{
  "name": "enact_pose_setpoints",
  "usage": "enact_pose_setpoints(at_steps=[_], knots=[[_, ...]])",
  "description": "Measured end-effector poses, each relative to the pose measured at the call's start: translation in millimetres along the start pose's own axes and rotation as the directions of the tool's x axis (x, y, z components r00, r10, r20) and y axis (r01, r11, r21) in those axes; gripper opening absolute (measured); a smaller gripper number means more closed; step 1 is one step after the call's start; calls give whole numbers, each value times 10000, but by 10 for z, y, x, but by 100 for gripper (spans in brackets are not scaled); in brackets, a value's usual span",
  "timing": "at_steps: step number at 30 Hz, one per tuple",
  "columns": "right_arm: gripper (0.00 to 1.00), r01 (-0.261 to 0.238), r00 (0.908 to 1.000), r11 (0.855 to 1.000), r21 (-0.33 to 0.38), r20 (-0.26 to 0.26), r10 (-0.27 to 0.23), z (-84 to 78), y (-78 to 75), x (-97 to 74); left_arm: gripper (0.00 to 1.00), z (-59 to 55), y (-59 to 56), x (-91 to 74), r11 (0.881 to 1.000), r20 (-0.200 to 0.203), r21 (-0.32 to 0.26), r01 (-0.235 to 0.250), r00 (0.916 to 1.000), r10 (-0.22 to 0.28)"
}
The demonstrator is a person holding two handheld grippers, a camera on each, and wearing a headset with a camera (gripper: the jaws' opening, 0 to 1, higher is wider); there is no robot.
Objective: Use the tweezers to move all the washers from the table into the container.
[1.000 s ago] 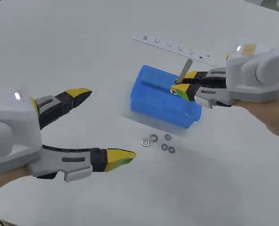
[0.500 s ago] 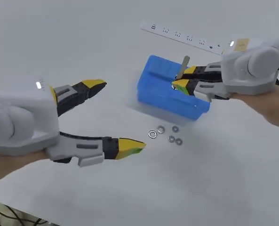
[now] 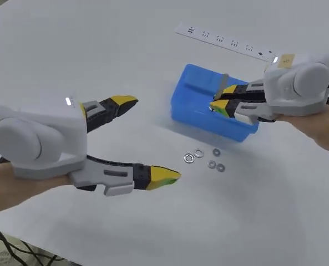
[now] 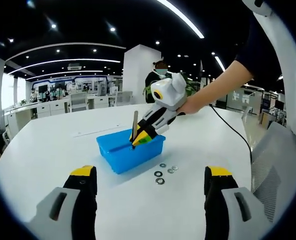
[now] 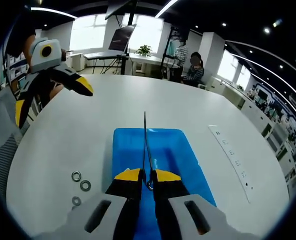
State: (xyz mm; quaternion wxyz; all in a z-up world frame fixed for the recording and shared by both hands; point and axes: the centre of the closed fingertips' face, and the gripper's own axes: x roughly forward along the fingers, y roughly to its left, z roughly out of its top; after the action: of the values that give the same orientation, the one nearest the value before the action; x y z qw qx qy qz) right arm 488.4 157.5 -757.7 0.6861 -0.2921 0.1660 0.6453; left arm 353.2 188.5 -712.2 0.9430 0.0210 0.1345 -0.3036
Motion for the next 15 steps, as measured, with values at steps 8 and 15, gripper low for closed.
enact_pose_setpoints(at_steps=[8,15], knots=[[10,-103,9997,9995,307,209,96,-35,6,13,94,24,-29,-9,9999,-175,-59,129,9998,-130],[10,-140,9993,9991,397,348,126,-22,6,-1,93,80,34,-29,10000,-253,50,78,9997,-77]])
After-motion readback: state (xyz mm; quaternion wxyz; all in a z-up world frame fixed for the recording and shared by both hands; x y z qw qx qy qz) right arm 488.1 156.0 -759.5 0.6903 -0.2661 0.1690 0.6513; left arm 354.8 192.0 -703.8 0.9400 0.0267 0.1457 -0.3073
